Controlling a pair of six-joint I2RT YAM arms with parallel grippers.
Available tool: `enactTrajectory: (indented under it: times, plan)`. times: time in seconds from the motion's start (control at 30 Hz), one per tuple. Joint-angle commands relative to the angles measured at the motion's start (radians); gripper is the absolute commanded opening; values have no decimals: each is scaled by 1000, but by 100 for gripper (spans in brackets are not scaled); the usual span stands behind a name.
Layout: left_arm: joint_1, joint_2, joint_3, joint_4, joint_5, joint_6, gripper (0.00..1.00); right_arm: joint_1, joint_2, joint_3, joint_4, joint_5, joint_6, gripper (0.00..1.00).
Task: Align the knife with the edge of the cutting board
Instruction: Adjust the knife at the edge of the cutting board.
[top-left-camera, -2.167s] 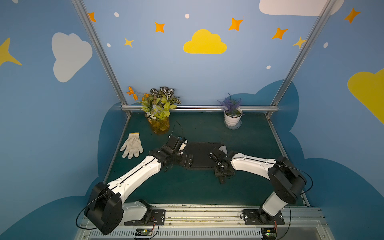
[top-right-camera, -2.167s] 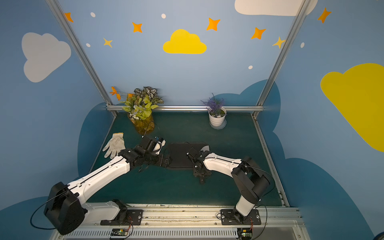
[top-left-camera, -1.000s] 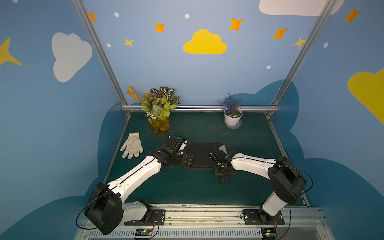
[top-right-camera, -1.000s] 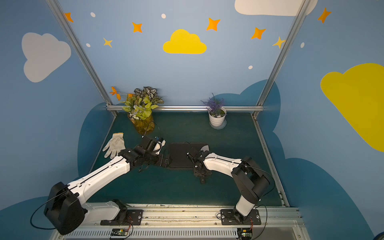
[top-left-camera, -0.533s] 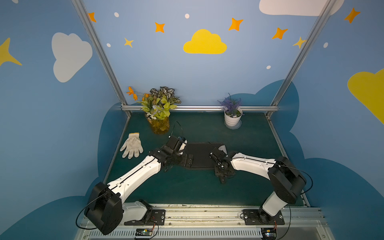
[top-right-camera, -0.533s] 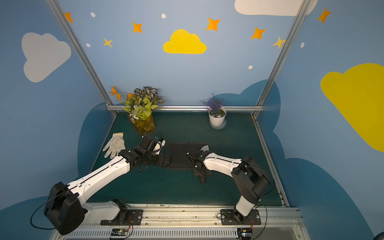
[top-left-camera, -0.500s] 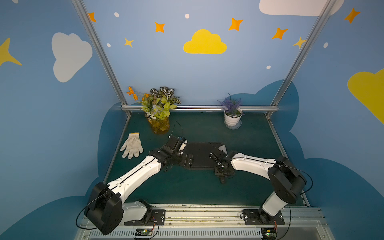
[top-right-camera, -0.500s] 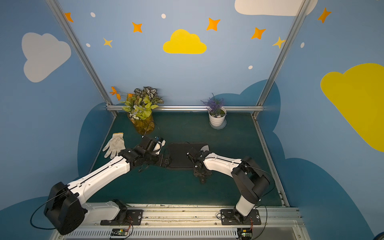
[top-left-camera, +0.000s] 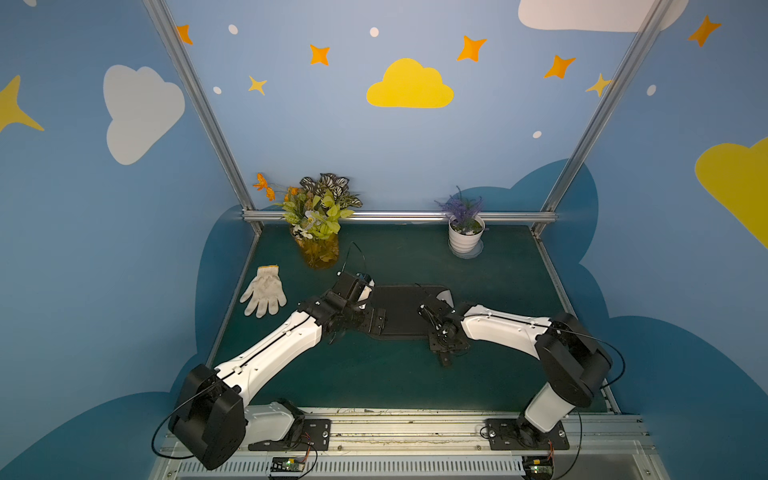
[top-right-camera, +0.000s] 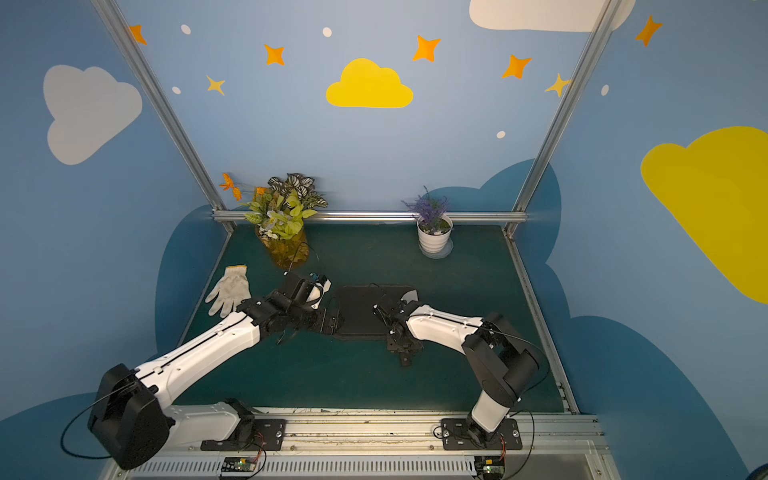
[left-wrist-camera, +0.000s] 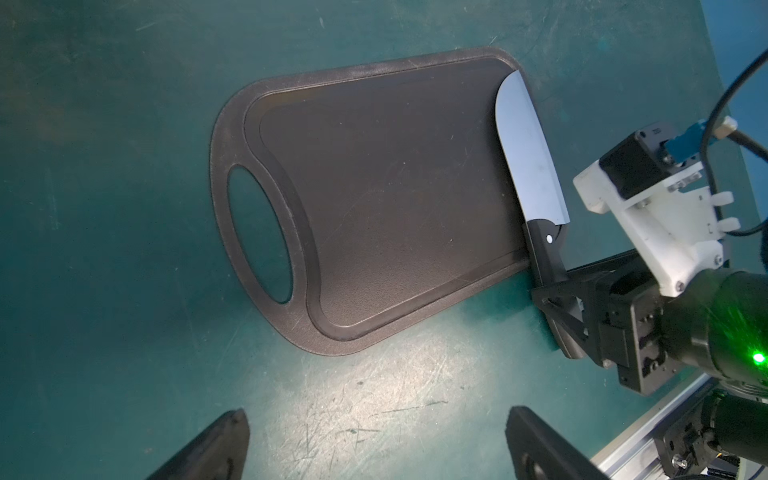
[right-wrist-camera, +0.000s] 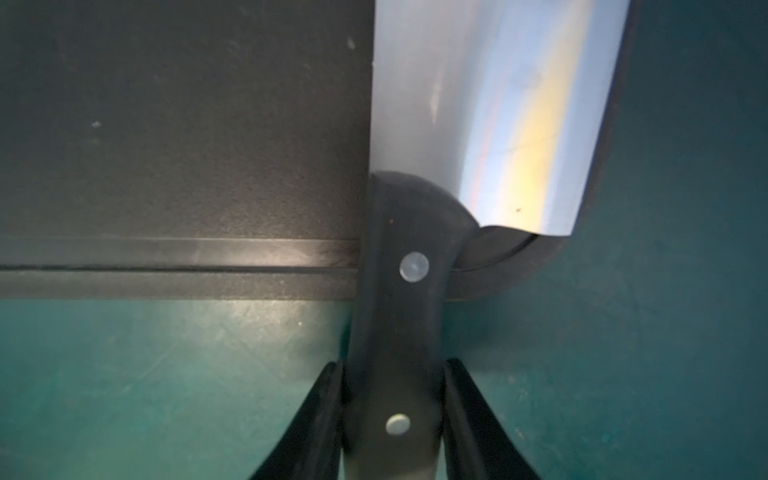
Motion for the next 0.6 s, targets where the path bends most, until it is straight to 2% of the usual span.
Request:
enactTrajectory:
  times: [0.0,0.57]
  plan:
    - [-4,-5,-9,-12,-9,12,100,-5,7,29,-14,13,-7,29]
    - [-4,-4,-8,-11,-12,14,100,-16,17,40,-16,9,-16,28]
